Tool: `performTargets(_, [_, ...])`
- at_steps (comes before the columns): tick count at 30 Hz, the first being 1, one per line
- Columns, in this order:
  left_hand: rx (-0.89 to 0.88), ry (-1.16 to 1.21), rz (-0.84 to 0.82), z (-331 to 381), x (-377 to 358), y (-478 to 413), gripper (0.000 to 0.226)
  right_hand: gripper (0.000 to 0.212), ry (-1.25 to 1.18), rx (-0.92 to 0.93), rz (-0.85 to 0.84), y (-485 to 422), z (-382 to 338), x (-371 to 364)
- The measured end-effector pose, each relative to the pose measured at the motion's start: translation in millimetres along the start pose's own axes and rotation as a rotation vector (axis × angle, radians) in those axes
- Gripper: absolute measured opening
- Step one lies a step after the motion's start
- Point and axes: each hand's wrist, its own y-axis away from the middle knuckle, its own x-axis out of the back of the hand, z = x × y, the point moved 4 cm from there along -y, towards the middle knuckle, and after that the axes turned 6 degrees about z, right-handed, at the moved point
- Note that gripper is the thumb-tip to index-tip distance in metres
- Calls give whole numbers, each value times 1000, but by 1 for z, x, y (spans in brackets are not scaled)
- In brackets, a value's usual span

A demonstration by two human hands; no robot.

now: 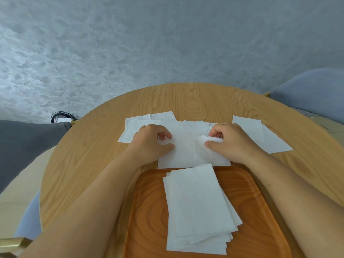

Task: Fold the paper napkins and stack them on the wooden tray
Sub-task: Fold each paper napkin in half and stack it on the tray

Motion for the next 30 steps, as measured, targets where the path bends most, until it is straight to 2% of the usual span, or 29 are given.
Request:
performTargets(4, [21,-3,24,1,-1,0,40,16,-190,-20,-6,0,-4,3])
performTargets(7, [113,168,86,6,0,1,51,10,-383,-16,84,1,-13,15])
performTargets(10, [185,512,107,12,7,3,41,7,-557,-23,196,4,-18,25])
performTargets(12, [188,709,32,15,11,4,31,4,-617,-59,278,5,-16,28])
performTargets(14, [171,802,-36,17,12,6,23,4,-658,-114,345,4,-11,29])
performTargets(16, [171,815,-34,19,11,8,17,5,-726,-163,354,3,-8,30])
performTargets(20, [197,798,87,16,14,8,13,8,-796,-167,247,4,-11,26])
performTargets(23, [215,784,148,13,18,7,12,14,-790,-118,103,3,-20,23])
performTargets(27, [198,765,131,17,18,8,15,38,-928,-24,-159,8,-37,19])
performTargets(30, [154,764,51,23,16,10,23,35,-899,-16,-147,10,-38,17])
